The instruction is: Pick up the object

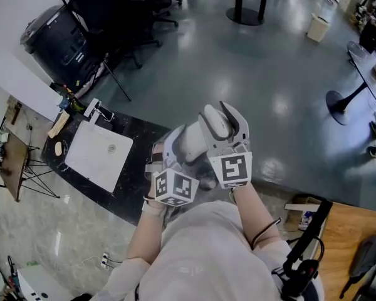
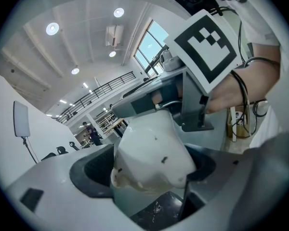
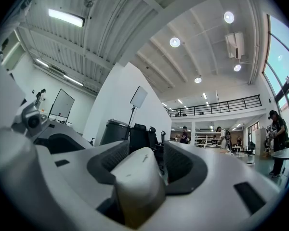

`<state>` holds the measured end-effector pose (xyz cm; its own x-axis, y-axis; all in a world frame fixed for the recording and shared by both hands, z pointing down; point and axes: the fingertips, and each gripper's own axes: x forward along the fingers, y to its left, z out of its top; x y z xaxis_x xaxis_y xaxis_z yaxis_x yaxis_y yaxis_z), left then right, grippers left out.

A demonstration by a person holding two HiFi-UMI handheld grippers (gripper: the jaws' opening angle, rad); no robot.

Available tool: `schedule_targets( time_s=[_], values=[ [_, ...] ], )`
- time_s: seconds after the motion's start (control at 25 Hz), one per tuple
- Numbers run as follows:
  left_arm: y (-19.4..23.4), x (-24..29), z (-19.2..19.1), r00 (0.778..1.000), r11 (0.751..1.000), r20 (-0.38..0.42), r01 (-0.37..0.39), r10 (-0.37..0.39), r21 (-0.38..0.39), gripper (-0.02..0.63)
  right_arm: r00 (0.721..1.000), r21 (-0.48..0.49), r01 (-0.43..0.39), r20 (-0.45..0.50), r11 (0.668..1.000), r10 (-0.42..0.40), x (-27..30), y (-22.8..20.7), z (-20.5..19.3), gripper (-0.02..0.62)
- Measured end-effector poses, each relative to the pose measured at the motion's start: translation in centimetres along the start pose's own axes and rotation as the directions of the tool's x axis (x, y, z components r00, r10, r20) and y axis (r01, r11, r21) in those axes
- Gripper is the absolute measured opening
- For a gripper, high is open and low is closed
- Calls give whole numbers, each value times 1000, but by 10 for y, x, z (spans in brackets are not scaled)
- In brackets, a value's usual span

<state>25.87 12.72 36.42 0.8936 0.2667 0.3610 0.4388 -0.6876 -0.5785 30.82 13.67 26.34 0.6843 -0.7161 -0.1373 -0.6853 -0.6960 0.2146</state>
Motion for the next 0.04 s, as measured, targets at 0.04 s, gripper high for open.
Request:
schedule_targets(
  time_s=[0.04],
  values=[
    [0, -1, -2, 1000, 1000, -2, 0, 0, -1, 408, 1000, 7, 3, 2, 1000, -3, 0, 2, -1, 238]
  ],
)
